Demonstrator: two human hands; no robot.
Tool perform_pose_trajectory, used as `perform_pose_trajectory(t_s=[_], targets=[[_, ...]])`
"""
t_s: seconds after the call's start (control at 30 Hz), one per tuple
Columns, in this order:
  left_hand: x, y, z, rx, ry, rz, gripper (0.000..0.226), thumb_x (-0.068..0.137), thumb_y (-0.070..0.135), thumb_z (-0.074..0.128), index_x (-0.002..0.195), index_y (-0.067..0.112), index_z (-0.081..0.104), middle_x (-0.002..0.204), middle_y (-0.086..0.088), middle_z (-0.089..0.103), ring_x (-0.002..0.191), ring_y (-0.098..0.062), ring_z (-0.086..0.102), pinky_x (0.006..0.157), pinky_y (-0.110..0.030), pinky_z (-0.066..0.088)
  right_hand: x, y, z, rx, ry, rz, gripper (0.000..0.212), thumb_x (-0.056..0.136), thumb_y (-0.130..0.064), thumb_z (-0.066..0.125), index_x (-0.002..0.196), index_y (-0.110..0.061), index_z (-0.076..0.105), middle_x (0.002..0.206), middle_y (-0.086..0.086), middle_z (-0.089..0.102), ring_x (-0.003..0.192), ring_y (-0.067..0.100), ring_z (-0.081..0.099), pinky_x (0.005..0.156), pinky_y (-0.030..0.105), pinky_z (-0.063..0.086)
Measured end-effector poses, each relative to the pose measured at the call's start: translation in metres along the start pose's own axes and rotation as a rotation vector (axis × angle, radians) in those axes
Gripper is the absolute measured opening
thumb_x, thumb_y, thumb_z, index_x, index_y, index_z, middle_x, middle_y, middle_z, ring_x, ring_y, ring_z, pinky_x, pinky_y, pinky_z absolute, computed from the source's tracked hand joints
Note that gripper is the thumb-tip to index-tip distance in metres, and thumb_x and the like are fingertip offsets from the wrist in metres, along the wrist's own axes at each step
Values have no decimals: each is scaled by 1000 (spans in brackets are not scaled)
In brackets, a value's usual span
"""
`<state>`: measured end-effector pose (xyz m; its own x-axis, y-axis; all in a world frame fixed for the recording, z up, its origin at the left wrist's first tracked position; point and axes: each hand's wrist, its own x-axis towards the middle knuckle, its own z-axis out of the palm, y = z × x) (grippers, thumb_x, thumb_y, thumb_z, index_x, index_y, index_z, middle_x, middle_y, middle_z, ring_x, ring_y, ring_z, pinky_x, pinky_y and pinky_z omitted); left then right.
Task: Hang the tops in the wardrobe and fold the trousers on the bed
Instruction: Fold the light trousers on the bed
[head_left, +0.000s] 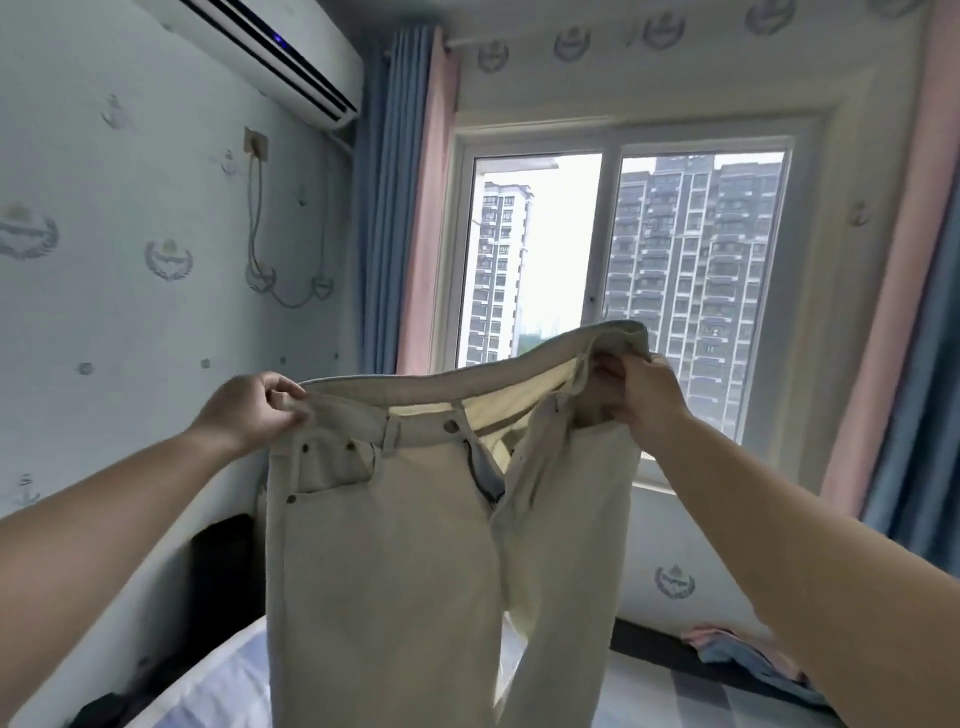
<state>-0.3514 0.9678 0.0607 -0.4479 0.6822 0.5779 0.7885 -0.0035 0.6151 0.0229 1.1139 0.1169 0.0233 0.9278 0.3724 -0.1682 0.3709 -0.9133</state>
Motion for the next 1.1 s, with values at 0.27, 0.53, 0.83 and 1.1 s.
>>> perform_pose_trajectory(t_s=[0.27,0.53,0.83,1.1], targets=[[12,78,-24,9,248,187,24,73,21,82,88,13,65,76,-2,63,75,-24,59,65,-30,37,14,-57,-40,-178,67,-240,23,78,-17,70,98,-11,63,91,12,68,89,28,65,81,39,51],[23,191,-56,-26,408,405,28,77,26,77,81,11,53,68,2,52,60,-12,45,53,-24,35,34,-161,-63,-164,149,-499,29,75,-27,77,96,-15,60,84,0,64,74,10,60,67,22,44],[-23,170,-42,-519,258,139,17,66,21,69,70,17,53,62,2,47,55,-14,43,50,-25,35,63,-124,-37,-235,88,-383,51,75,-37,75,110,-5,55,88,5,63,88,24,61,76,34,47],[-130,9,8,-546,183,-279,16,59,21,63,68,18,50,59,4,46,51,-12,44,46,-22,35,28,103,40,-364,-102,7,61,72,-32,78,121,-5,54,111,14,64,100,27,61,90,40,51]])
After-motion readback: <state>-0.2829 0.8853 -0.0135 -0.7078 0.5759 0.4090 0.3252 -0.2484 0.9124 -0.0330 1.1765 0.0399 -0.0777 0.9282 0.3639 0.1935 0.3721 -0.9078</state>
